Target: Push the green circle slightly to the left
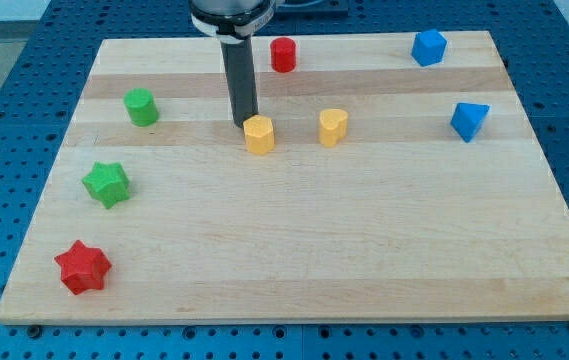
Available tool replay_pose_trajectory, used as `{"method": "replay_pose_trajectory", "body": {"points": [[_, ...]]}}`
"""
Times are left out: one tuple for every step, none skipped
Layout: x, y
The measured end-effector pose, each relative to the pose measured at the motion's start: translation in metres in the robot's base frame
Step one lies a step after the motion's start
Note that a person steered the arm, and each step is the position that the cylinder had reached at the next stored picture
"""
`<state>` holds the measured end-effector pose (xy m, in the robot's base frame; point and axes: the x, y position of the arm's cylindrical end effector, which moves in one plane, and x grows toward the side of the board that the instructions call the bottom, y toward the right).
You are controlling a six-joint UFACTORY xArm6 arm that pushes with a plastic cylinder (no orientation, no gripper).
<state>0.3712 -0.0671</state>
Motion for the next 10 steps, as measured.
{"method": "replay_pose_trajectory", "body": {"points": [[0.0, 0.0], [-0.027, -0.014], [-0.049, -0.034], [-0.049, -0.037], [-0.049, -0.07], [-0.049, -0.097], [-0.049, -0.098], [-0.049, -0.11], [-0.049, -0.127], [-0.049, -0.134]]}}
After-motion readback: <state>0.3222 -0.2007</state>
